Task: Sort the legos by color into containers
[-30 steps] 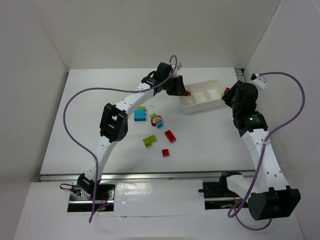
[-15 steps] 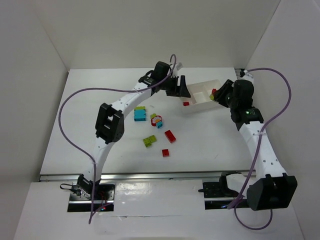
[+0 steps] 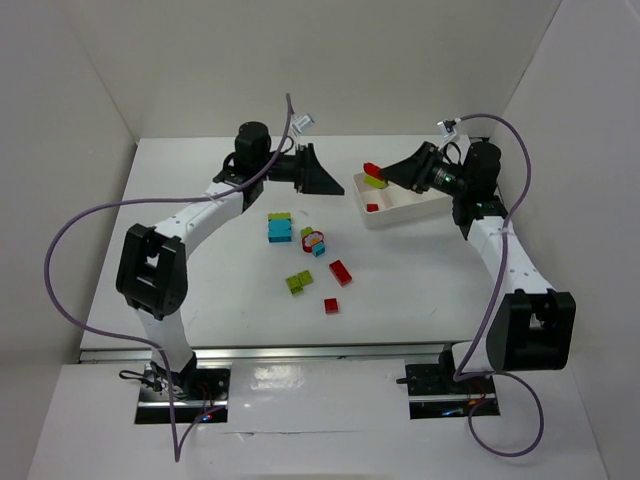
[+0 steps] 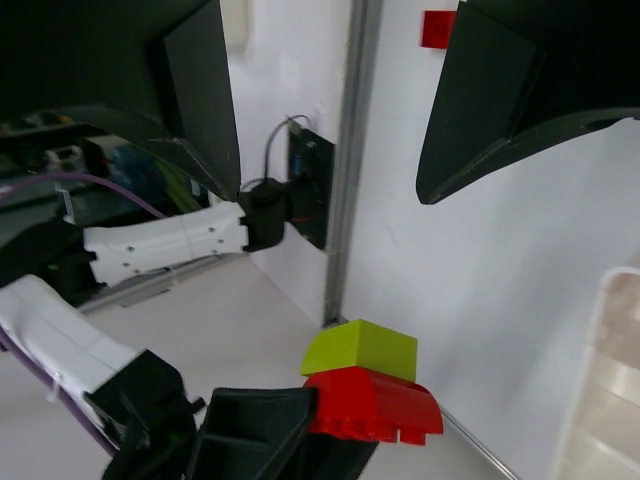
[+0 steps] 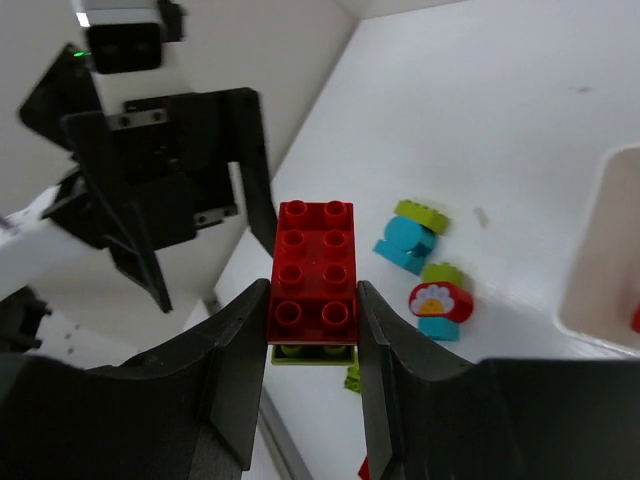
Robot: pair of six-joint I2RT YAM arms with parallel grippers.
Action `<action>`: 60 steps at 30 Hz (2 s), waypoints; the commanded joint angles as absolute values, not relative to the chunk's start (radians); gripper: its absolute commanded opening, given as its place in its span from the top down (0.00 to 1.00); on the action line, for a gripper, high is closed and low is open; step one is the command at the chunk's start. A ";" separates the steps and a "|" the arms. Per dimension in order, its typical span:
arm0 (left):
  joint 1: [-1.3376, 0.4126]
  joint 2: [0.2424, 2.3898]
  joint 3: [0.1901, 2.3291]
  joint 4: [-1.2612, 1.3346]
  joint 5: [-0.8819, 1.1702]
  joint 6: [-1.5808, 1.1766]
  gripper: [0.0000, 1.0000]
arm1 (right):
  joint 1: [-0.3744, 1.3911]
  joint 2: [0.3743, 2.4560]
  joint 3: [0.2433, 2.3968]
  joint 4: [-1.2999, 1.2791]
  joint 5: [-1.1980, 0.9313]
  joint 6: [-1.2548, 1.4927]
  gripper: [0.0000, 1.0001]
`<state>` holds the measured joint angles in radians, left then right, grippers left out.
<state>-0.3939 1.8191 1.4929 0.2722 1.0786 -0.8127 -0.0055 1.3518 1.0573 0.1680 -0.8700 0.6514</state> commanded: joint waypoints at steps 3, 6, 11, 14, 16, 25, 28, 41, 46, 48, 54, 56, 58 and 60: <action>-0.425 1.859 1.480 0.472 1.215 -0.927 0.18 | 0.009 1.376 1.078 0.423 -1.089 0.762 0.78; -0.436 1.879 1.499 0.472 1.215 -0.939 0.17 | 0.040 1.399 1.103 0.377 -1.098 0.729 0.78; -0.445 1.901 1.509 0.532 1.215 -0.992 0.17 | 0.093 1.419 1.124 0.316 -1.089 0.689 0.78; -0.454 1.911 1.509 0.557 1.204 -1.002 0.18 | 0.113 1.419 1.134 0.316 -1.080 0.689 0.78; -0.454 1.911 1.509 0.566 1.204 -1.012 0.19 | 0.124 1.430 1.144 0.316 -1.080 0.689 0.78; -0.454 1.933 1.519 0.675 1.204 -1.101 0.42 | 0.143 1.450 1.154 0.276 -1.080 0.650 0.78; -0.454 1.942 1.508 0.715 1.204 -1.134 0.42 | 0.143 1.450 1.154 0.250 -1.071 0.632 0.78; -0.445 1.933 1.424 0.608 1.204 -1.057 1.00 | 0.104 1.399 1.154 0.230 -0.855 0.621 0.81; -0.425 1.881 1.364 0.470 1.175 -0.956 1.00 | 0.058 1.364 1.131 0.267 -0.683 0.654 0.81; -0.414 1.865 1.335 0.431 1.164 -0.930 1.00 | 0.058 1.364 1.143 0.214 -0.603 0.624 0.81; -0.376 1.807 1.348 0.247 1.089 -0.813 1.00 | 0.081 1.482 1.294 -0.119 -0.356 0.468 0.80; -0.365 1.792 1.399 0.099 1.013 -0.737 1.00 | 0.113 1.522 1.330 -0.173 -0.247 0.424 0.80; -0.365 1.782 1.439 0.000 0.945 -0.691 1.00 | 0.123 1.578 1.367 -0.222 -0.203 0.408 0.80; -0.365 1.763 1.494 -0.116 0.850 -0.641 1.00 | 0.153 1.632 1.388 -0.254 -0.157 0.384 0.80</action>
